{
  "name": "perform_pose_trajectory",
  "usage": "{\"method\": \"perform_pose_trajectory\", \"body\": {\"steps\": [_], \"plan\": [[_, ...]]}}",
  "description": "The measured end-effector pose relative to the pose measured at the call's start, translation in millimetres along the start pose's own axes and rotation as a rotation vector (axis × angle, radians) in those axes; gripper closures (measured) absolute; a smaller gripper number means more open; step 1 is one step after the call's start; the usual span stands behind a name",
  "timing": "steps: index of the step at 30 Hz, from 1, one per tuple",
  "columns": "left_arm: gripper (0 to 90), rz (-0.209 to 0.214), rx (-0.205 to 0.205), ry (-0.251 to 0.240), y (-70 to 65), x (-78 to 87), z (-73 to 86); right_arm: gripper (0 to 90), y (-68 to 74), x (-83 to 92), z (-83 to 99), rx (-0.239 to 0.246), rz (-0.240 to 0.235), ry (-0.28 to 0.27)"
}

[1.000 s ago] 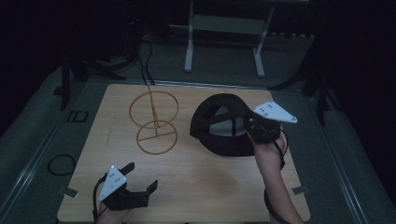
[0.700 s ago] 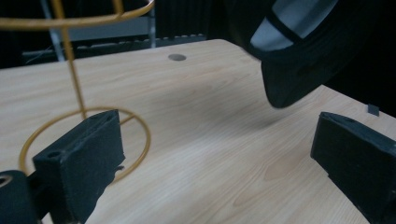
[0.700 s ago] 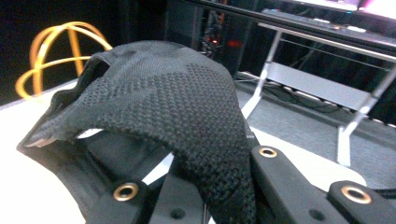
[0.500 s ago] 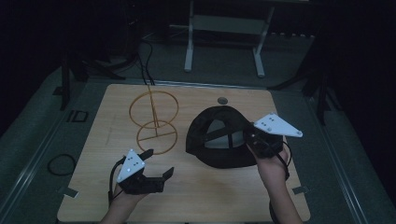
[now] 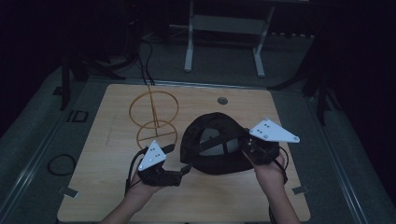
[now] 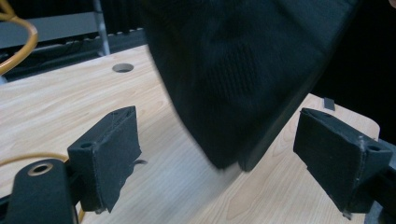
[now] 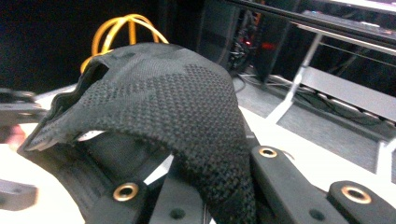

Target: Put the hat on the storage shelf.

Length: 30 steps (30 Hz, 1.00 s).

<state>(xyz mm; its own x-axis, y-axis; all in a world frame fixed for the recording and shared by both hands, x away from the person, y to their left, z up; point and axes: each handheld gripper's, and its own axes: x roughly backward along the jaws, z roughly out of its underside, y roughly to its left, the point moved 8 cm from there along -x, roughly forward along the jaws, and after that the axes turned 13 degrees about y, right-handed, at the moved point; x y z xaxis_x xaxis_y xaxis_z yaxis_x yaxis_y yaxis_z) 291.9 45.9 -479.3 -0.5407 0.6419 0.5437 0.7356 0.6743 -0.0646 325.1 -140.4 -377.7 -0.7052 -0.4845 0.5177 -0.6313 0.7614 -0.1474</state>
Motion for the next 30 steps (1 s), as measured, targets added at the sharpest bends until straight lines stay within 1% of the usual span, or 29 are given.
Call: {"method": "perform_pose_trajectory", "body": {"steps": [1,3,4,5,6,7,8,10,11,13,14,16,17,18,19,20,21,23,24,27,30], "plan": [[15.2,-0.006,0.002,-0.003,0.6,-0.8,-1.5,88.3,1.6,0.4,-0.5,0.002,-0.002,-0.002],[16.0,-0.002,0.015,-0.013,1.7,-1.5,-3.8,88.3,6.5,1.4,-1.9,0.013,-0.017,-0.006],[16.5,-0.013,0.027,-0.021,2.7,-1.6,-4.8,88.3,8.5,2.0,-2.4,0.018,-0.02,-0.009],[19.4,-0.006,0.03,-0.036,2.2,-1.2,-6.0,88.3,10.4,2.4,-2.8,0.027,-0.024,-0.011],[22.7,-0.011,0.024,-0.05,1.3,-1.1,-7.8,88.3,12.0,2.8,-2.9,0.029,-0.029,-0.011],[25.5,-0.013,0.024,-0.054,1.1,-1.1,-8.4,88.3,13.8,3.3,-2.9,0.024,-0.044,-0.015],[26.9,0.0,0.024,-0.063,-0.1,-0.8,-9.8,88.3,14.3,3.3,-2.9,0.028,-0.047,-0.015],[31.9,-0.009,0.031,-0.071,0.0,-1.3,-11.8,88.3,15.1,3.2,-2.0,0.029,-0.043,-0.011],[34.6,-0.006,0.029,-0.081,0.5,-0.8,-13.3,88.3,15.5,3.4,-1.9,0.028,-0.048,-0.012],[42.6,-0.023,0.041,-0.087,2.3,-0.9,-15.2,88.3,15.3,3.7,-0.9,0.031,-0.039,-0.01],[46.2,-0.019,0.042,-0.09,2.3,-1.4,-16.7,88.3,15.5,3.6,-0.4,0.028,-0.043,-0.011],[52.7,-0.053,0.052,-0.085,4.6,-2.2,-17.9,88.3,15.3,2.9,1.4,0.032,-0.037,-0.007],[56.3,-0.072,0.066,-0.08,6.0,-3.5,-18.9,88.3,15.5,2.7,2.0,0.028,-0.037,-0.008],[61.5,-0.081,0.074,-0.083,6.6,-3.9,-19.6,88.3,16.6,1.9,3.3,0.028,-0.041,-0.006],[64.2,-0.089,0.08,-0.084,6.8,-4.9,-20.3,88.3,16.8,1.5,4.0,0.03,-0.035,-0.005],[68.3,-0.108,0.077,-0.076,7.1,-6.0,-20.4,88.2,17.1,1.0,4.9,0.029,-0.035,-0.005],[73.7,-0.13,0.068,-0.074,7.5,-6.7,-20.8,88.2,17.4,0.6,5.8,0.028,-0.037,-0.004],[86.0,-0.139,0.076,-0.076,6.7,-8.3,-22.5,88.2,17.4,-0.9,8.2,0.028,-0.032,0.002],[87.6,-0.146,0.075,-0.075,6.5,-8.9,-23.3,88.2,17.4,-1.6,9.7,0.022,-0.033,0.006],[88.5,-0.151,0.075,-0.085,6.4,-9.0,-26.2,88.1,16.0,-2.9,13.9,0.012,-0.03,0.009],[88.8,-0.149,0.081,-0.107,5.7,-6.6,-30.4,87.9,13.0,-2.0,19.0,0.003,-0.028,0.009]]}}
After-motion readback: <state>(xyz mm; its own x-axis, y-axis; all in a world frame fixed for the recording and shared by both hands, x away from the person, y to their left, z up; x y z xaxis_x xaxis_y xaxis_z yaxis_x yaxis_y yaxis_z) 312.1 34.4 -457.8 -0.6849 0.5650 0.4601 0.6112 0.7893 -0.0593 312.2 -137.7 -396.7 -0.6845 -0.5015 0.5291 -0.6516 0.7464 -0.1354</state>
